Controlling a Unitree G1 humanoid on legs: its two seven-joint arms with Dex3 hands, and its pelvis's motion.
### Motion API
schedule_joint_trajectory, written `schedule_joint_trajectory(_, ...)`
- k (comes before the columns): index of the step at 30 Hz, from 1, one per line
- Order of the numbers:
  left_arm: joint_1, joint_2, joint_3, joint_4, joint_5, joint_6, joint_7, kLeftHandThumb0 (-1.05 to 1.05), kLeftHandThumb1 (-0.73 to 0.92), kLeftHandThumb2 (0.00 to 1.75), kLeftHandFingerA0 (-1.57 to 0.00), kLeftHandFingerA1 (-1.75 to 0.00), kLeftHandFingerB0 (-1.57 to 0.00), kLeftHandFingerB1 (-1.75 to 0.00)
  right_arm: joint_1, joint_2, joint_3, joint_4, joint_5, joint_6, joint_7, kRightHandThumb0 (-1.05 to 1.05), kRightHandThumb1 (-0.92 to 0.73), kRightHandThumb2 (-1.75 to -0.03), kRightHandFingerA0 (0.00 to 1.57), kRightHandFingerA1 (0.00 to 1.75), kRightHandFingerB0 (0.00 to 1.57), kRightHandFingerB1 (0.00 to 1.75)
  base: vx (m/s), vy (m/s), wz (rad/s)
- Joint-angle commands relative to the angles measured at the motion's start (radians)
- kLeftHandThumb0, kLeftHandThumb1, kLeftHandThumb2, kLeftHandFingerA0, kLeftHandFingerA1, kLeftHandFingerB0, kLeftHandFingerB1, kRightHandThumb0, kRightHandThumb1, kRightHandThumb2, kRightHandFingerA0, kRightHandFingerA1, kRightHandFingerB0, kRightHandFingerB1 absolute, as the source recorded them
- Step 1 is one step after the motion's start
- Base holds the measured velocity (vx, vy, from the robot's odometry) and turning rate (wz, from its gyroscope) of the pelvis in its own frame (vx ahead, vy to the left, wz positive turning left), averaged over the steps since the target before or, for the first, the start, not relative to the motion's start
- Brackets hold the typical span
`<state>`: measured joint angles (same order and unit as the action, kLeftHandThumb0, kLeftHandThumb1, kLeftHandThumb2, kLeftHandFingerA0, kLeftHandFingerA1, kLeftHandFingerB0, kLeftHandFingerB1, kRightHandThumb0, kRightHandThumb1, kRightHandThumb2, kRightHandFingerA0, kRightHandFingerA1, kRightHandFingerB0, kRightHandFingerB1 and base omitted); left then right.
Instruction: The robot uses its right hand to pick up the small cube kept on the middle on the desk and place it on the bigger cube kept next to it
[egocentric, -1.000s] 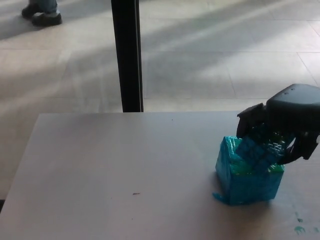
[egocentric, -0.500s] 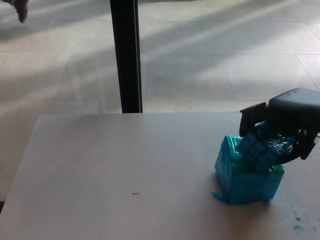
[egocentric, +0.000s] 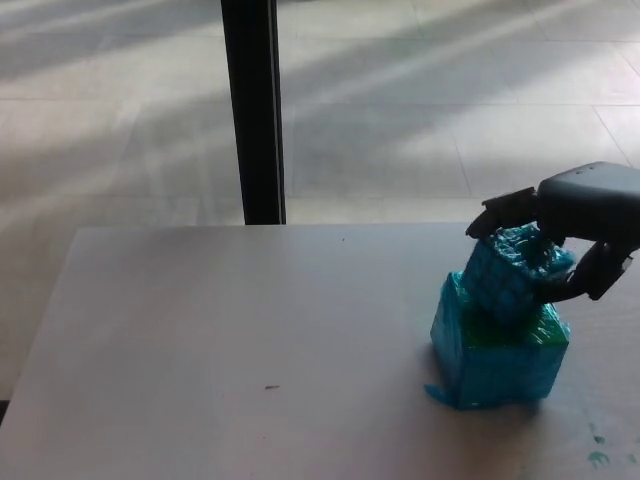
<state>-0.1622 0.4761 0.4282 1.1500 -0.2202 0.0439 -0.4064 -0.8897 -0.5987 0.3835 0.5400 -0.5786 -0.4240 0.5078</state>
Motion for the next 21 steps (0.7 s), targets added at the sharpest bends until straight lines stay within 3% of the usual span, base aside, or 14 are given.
schedule_joint_trajectory(1,0.001,0.012,-0.007,-0.001,-0.003,-0.014,0.004,-0.93,0.84,0.66,-0.30,-0.40,-0.21,-0.31,0.030,0.000,-0.008,-0.095,0.025,0.051,0.065,-0.65,-0.61,-0.59,0.22,0.49,0.10,0.28,0.00,0.000,0.00)
schedule_joint_trajectory(2,0.001,0.012,-0.006,-0.001,-0.006,-0.012,0.003,-0.93,0.84,0.66,-0.30,-0.40,-0.21,-0.31,0.034,0.001,-0.009,-0.108,0.029,0.056,0.071,-0.65,-0.61,-0.59,0.22,0.49,0.10,0.28,0.00,0.000,0.00)
schedule_joint_trajectory(3,-0.002,0.013,-0.008,0.000,-0.004,-0.014,0.004,-0.92,0.66,1.03,-0.25,-0.49,-0.16,-0.43,0.040,0.000,-0.011,-0.135,0.033,0.065,0.085,-0.66,-0.60,-0.59,0.19,0.50,0.08,0.29,0.00,0.000,0.00)
schedule_joint_trajectory(4,-0.002,0.014,-0.011,0.001,0.000,-0.019,0.007,-0.93,0.84,0.66,-0.31,-0.39,-0.21,-0.31,0.047,-0.002,-0.012,-0.160,0.038,0.068,0.094,-0.66,-0.60,-0.58,0.18,0.51,0.08,0.28,0.00,0.000,0.00)
schedule_joint_trajectory(5,-0.002,0.014,-0.011,0.001,-0.001,-0.019,0.007,-0.93,0.84,0.66,-0.31,-0.39,-0.21,-0.31,0.050,-0.002,-0.013,-0.166,0.038,0.072,0.096,-0.66,-0.60,-0.58,0.18,0.51,0.08,0.28,0.00,0.000,0.00)
schedule_joint_trajectory(6,0.004,0.013,-0.016,-0.012,0.002,-0.020,0.009,-0.95,0.69,1.06,-0.26,-0.49,-0.12,-0.41,0.055,-0.004,-0.012,-0.188,0.036,0.070,0.100,-0.65,-0.58,-0.58,0.19,0.51,0.07,0.27,0.00,0.000,0.00)
schedule_joint_trajectory(11,0.002,0.020,-0.024,-0.003,0.006,-0.021,0.008,-0.93,0.66,1.04,-0.26,-0.48,-0.17,-0.43,0.066,-0.027,-0.004,-0.283,0.043,0.091,0.178,-0.77,-0.45,-0.82,0.08,0.30,0.07,0.19,0.00,0.000,0.00)
schedule_joint_trajectory(12,0.002,0.019,-0.023,-0.005,0.004,-0.021,0.010,-0.95,0.85,0.64,-0.32,-0.37,-0.22,-0.30,0.064,-0.035,-0.002,-0.296,0.034,0.097,0.191,-0.73,-0.43,-0.85,0.03,0.24,0.07,0.22,0.00,0.000,0.00)
schedule_joint_trajectory(13,0.001,0.019,-0.020,-0.006,0.000,-0.015,0.008,-0.92,0.66,1.04,-0.25,-0.49,-0.17,-0.43,0.058,-0.044,0.004,-0.307,0.015,0.111,0.208,-0.78,-0.52,-0.59,0.00,0.30,0.00,0.28,0.00,0.000,0.00)
schedule_joint_trajectory(14,-0.001,0.018,-0.018,-0.007,-0.004,-0.009,0.010,-0.92,0.85,0.66,-0.31,-0.38,-0.22,-0.31,0.048,-0.054,0.013,-0.318,-0.002,0.130,0.236,-0.78,-0.43,-0.86,0.00,0.13,0.00,0.18,0.00,0.000,0.00)
schedule_joint_trajectory(16,-0.004,0.017,-0.006,-0.003,-0.016,0.000,0.008,-0.90,0.65,1.01,-0.25,-0.50,-0.17,-0.44,0.029,-0.069,0.017,-0.306,-0.013,0.139,0.257,-0.85,-0.48,-0.89,0.00,0.00,0.00,0.08,0.00,0.000,0.00)
schedule_joint_trajectory(18,-0.009,0.017,-0.003,0.005,-0.016,0.001,0.011,-0.91,0.65,1.02,-0.25,-0.50,-0.17,-0.43,-0.004,-0.091,0.018,-0.300,-0.027,0.168,0.302,-0.82,-0.47,-0.87,0.00,0.00,0.00,0.08,0.00,0.000,0.00)
schedule_joint_trajectory(19,-0.004,0.015,-0.005,-0.002,-0.013,-0.006,0.007,-0.94,0.83,0.66,-0.30,-0.39,-0.21,-0.31,-0.032,-0.118,0.006,-0.305,-0.040,0.182,0.317,-0.81,-0.46,-0.86,0.00,0.00,0.00,0.11,0.00,0.000,0.00)
schedule_joint_trajectory(21,-0.004,0.015,-0.005,-0.002,-0.013,-0.006,0.007,-0.94,0.83,0.66,-0.30,-0.39,-0.21,-0.31,-0.033,-0.120,0.008,-0.307,-0.039,0.186,0.321,-0.81,-0.46,-0.86,0.00,0.00,0.00,0.11,0.00,0.000,0.00)
